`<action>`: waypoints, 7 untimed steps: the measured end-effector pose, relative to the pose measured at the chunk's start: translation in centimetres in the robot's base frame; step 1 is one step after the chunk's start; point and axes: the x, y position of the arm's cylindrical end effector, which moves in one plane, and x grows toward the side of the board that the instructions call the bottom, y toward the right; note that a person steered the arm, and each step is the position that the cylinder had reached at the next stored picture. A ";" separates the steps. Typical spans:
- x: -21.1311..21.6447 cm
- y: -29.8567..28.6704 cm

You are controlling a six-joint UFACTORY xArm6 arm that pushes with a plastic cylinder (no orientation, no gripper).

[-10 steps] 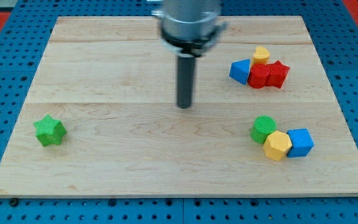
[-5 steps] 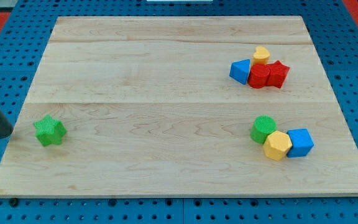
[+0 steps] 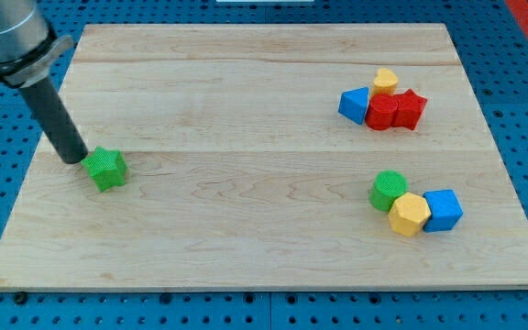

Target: Move green star closer to the green circle and yellow hexagon

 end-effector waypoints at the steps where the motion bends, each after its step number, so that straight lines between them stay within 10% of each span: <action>1: 3.3 3.9; 3: 5.7 14.9; 7: 7.5 17.2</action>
